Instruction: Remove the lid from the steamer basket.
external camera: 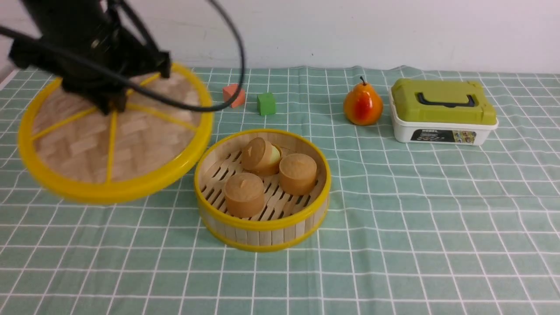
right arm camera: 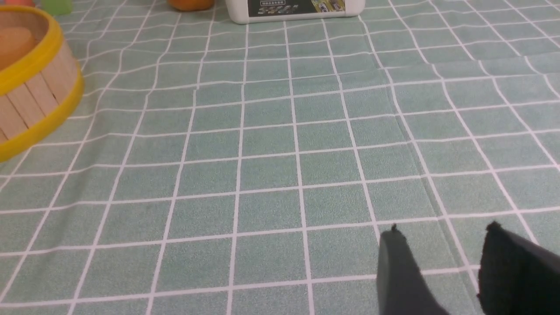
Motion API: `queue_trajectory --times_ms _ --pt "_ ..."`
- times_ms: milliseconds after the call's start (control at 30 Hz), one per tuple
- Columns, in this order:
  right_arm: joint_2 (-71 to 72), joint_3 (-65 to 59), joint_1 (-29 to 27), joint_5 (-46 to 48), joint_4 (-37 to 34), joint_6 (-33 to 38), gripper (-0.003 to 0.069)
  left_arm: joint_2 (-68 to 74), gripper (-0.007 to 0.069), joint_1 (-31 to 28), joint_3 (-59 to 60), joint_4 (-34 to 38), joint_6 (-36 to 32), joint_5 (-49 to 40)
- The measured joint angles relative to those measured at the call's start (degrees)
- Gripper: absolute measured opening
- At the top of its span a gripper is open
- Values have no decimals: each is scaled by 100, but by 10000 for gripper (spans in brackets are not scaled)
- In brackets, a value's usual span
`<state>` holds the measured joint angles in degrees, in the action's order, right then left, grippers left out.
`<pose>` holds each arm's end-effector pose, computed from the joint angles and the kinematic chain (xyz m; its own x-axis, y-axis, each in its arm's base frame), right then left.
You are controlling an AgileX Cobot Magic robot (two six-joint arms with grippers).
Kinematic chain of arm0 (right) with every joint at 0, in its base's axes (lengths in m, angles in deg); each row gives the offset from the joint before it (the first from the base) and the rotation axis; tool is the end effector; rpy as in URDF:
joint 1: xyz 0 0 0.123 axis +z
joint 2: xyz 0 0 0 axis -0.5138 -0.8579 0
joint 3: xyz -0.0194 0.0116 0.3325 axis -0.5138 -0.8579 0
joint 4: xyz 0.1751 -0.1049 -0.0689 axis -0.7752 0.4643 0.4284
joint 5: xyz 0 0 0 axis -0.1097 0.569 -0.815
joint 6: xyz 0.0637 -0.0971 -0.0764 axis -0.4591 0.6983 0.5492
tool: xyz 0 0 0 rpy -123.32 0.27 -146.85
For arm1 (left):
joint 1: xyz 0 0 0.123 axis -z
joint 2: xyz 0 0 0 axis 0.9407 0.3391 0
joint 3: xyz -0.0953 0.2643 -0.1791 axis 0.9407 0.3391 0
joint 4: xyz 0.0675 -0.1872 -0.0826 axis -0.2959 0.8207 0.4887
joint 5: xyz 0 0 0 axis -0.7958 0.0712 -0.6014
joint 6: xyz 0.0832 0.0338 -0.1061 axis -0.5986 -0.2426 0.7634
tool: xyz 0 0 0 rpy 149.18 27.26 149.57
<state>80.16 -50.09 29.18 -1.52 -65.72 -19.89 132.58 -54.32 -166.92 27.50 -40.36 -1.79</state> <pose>0.0122 0.0008 0.1583 -0.2940 0.1594 -0.9424 0.0670 0.9870 0.1460 0.3224 -0.0537 0.3731 -0.8740 -0.1097 -0.4734 -0.1638 0.9837 0.0744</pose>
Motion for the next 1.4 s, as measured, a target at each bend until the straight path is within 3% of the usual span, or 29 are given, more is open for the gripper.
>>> queue_trajectory --times_ms 100,267,467,667,800,900,1033,1200,1267,1367,1400 --pt "0 0 0 0 0 0 244 -29 103 -378 780 -69 343 147" --pt "0 0 0 0 0 0 244 87 103 -724 2066 -118 838 1461" --pt "0 0 0 0 0 0 244 522 103 -724 2336 -78 955 2321" --pt "0 0 0 0 0 0 244 933 103 -693 2336 -1 955 2585" --pt "0 0 0 0 0 0 244 957 143 -599 2336 74 955 2737" --pt "0 0 0 0 0 0 242 957 242 -497 2304 298 955 2928" --pt "0 0 0 0 0 0 242 957 363 -491 1879 499 955 2361" --pt "0 0 0 0 0 0 242 957 398 -491 1053 484 621 921" --pt "0 0 0 0 0 0 242 957 360 -491 532 514 210 339" --pt "0 0 0 0 0 0 242 887 280 -491 135 635 -185 177" --pt "0 0 0 0 0 0 242 776 212 -491 5 814 -364 172"
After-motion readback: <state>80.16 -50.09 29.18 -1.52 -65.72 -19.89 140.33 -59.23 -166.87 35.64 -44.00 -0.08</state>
